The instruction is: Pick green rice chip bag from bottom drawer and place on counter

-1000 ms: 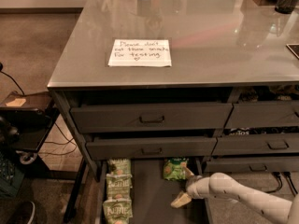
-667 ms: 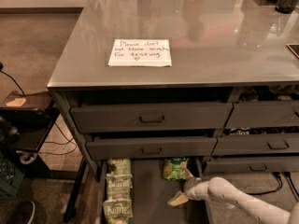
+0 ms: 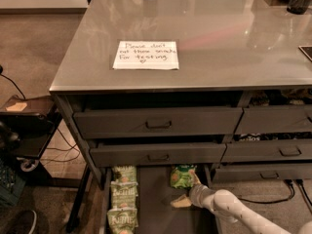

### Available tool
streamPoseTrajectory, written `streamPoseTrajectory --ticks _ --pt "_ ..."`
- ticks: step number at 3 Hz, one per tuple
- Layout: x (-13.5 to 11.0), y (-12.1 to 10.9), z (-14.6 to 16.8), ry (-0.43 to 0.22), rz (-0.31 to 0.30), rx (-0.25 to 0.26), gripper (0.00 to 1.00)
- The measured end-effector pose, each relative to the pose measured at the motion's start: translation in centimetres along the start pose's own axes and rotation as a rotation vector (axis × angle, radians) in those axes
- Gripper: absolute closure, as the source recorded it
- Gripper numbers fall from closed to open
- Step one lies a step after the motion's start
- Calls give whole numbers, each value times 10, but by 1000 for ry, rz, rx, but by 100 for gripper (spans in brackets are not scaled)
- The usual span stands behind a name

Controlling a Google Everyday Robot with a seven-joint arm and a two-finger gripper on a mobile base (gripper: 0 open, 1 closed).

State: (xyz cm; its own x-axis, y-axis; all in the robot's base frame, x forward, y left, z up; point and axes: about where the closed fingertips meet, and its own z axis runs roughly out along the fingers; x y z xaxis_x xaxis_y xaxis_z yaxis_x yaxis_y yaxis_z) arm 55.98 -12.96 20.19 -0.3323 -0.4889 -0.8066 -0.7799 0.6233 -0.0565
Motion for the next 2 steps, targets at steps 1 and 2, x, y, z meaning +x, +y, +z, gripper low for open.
streamPoseTrajectory --ticks 1,2 --pt "4 -19 16 -4 55 62 0" --pt "16 -39 33 20 117 101 0"
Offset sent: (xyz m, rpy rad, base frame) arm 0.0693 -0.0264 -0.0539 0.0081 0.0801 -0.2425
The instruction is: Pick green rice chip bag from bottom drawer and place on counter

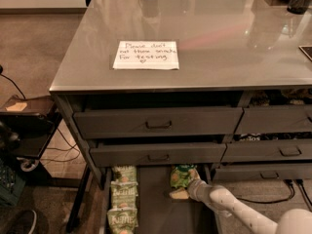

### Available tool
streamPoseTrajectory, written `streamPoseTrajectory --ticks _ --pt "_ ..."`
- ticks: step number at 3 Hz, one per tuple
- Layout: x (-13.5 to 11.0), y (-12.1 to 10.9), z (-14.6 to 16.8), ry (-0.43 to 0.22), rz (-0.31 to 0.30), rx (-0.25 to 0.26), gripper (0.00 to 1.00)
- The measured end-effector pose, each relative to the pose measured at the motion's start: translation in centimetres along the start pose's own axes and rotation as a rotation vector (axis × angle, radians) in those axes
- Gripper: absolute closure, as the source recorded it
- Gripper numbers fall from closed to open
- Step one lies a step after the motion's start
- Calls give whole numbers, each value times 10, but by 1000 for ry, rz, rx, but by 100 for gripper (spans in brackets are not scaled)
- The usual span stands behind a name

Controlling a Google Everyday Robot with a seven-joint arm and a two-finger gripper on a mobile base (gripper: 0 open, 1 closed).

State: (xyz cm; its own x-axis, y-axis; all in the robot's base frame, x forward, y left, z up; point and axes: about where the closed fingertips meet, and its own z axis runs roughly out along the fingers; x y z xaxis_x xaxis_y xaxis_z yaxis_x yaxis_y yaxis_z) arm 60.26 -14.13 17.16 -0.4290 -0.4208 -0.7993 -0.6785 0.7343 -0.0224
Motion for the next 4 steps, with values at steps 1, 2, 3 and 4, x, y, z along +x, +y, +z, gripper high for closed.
streamPoseTrajectory --ticks 1,2,3,4 --pt "8 -14 18 27 48 16 0" --pt "15 -25 34 47 84 23 0" --pt "22 -35 43 63 104 38 0" --pt "27 -44 50 90 103 58 3"
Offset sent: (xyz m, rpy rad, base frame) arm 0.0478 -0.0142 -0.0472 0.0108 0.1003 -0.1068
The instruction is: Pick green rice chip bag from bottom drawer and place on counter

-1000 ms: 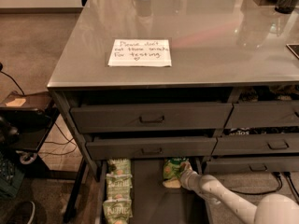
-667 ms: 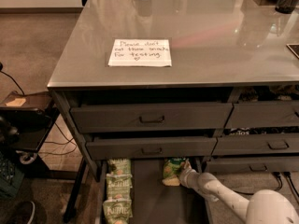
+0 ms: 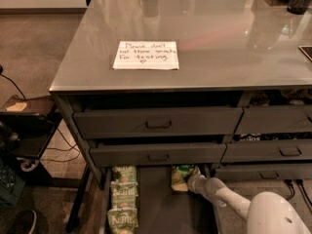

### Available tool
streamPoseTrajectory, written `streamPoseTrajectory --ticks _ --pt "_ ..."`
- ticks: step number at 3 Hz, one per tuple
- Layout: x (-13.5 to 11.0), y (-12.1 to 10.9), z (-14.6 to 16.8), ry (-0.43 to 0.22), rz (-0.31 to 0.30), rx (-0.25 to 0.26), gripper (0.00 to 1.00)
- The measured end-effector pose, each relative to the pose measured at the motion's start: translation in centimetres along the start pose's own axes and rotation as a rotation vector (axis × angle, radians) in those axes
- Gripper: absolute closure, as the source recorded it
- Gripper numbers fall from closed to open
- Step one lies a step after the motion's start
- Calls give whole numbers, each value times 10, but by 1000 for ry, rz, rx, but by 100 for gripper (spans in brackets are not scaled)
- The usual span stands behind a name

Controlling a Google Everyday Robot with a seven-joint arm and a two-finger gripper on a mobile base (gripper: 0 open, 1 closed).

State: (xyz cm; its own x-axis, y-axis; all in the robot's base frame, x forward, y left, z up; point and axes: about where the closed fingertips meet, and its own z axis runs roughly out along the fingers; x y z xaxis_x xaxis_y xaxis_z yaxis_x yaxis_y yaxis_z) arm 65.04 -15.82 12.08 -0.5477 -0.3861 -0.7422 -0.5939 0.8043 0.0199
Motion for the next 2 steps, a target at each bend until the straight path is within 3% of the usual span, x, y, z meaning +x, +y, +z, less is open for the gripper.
streamPoseTrajectory --ticks 2 --pt "0 5 -1 31 -61 11 46"
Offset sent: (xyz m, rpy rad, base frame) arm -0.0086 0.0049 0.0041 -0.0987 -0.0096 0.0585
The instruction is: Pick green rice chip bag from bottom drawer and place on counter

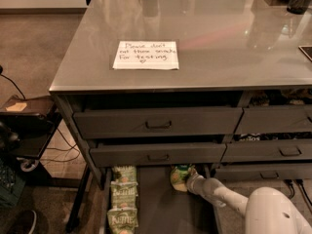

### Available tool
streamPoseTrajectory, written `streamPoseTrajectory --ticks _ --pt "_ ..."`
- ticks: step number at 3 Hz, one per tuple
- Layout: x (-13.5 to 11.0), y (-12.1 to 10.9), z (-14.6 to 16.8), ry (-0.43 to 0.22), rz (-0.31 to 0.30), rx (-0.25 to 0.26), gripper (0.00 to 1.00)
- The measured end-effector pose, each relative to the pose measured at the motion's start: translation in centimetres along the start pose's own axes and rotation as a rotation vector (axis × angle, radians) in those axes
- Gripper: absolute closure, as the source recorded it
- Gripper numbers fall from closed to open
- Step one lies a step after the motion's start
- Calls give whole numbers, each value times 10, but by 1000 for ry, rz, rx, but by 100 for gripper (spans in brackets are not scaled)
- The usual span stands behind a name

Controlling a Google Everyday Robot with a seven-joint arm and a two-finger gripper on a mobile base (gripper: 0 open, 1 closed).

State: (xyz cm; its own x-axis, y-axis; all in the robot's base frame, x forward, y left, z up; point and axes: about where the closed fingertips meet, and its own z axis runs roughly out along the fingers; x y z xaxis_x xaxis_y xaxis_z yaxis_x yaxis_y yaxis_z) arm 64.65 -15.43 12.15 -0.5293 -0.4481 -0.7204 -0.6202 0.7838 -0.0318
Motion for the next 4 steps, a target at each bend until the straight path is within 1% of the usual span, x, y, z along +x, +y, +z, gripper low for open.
streamPoseTrajectory --ticks 1,2,3,4 --pt "-1 7 -3 7 -26 -7 69" --pt "-4 18 -12 1 -61 -23 92" --pt "-9 30 -26 -12 -105 -44 100" --pt "-13 47 -54 -36 -166 -76 100"
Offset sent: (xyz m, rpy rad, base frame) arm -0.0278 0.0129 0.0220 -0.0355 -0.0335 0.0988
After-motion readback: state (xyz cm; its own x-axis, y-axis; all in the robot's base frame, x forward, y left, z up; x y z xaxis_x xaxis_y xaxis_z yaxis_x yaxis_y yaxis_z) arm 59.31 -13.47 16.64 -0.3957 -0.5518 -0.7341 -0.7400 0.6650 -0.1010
